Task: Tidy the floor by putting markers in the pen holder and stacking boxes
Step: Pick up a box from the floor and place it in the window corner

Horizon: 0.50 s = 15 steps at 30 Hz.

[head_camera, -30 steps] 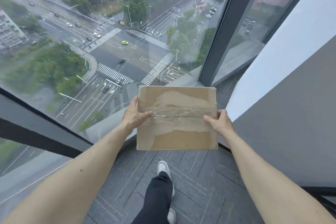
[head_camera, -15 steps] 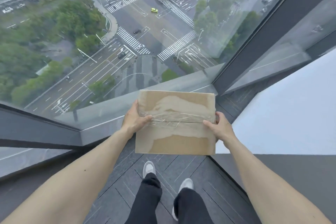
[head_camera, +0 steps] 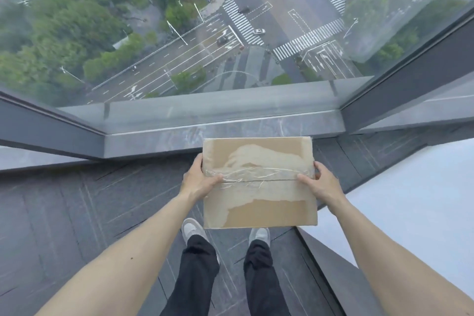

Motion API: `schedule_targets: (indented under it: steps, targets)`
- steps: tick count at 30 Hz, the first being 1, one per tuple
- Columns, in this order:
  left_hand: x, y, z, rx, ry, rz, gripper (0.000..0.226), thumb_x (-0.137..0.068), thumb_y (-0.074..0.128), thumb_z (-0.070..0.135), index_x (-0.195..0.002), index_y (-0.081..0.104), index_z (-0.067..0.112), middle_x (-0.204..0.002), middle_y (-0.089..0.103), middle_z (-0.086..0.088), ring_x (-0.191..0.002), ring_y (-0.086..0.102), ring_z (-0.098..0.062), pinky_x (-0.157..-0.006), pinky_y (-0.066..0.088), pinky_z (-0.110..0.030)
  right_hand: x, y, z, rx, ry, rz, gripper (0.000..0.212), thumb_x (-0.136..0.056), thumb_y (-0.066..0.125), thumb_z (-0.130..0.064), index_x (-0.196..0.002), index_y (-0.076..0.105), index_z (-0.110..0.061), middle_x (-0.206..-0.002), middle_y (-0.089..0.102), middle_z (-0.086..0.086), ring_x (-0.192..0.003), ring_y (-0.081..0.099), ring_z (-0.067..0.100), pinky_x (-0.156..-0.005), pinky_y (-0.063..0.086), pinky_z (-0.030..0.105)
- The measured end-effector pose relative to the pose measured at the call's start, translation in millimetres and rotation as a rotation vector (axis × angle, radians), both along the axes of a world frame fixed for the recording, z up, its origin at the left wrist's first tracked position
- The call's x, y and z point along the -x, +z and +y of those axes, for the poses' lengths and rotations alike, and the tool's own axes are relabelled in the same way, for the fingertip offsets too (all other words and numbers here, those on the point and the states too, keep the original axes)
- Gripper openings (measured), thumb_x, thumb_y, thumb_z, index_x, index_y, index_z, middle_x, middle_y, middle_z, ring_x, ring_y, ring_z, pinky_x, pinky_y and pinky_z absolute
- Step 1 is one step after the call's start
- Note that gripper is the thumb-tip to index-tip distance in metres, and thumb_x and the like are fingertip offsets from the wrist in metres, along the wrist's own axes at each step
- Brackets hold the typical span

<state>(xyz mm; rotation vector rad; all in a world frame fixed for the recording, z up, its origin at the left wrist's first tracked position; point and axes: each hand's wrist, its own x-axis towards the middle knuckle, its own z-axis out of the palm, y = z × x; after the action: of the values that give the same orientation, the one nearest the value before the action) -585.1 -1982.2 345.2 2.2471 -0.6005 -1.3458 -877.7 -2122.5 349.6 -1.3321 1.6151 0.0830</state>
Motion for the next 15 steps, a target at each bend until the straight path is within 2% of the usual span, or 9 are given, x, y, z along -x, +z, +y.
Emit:
schedule_targets:
  steps: [4, 6, 15]
  targets:
    - [24.0, -76.3, -1.0, -0.026, 0.018, 0.03, 0.053, -0.07, 0.078, 0.036, -0.115, 0.052, 0.042, -0.109, 0.07, 0.015, -0.104, 0.065, -0.019, -0.086, 0.054, -0.039, 19.7, -75.1, -8.9, -0.037, 0.039, 0.014, 0.05, -0.081, 0.072, -0.04, -0.127, 0.055, -0.028, -0.115, 0.065, -0.006, -0.108, 0.061, 0.02, -0.098, 0.049, 0.046]
    - [32.0, -116.4, -2.9, -0.039, 0.037, 0.054, 0.052, -0.066, 0.077, 0.039, -0.111, 0.052, 0.045, -0.106, 0.071, 0.016, -0.103, 0.066, -0.019, -0.088, 0.056, -0.045, 27.2, -114.0, -13.0, -0.05, 0.063, 0.022, 0.044, -0.083, 0.071, -0.039, -0.123, 0.057, -0.028, -0.11, 0.065, -0.008, -0.105, 0.061, 0.018, -0.097, 0.049, 0.045]
    - [42.9, -273.4, -19.7, -0.056, 0.119, 0.086, 0.056, -0.066, 0.078, 0.041, -0.114, 0.05, 0.046, -0.109, 0.07, 0.017, -0.102, 0.066, -0.018, -0.087, 0.057, -0.05, 32.4, -275.4, -42.4, -0.031, 0.143, 0.032, 0.044, -0.082, 0.07, -0.043, -0.122, 0.057, -0.031, -0.116, 0.067, -0.007, -0.108, 0.062, 0.02, -0.097, 0.05, 0.046]
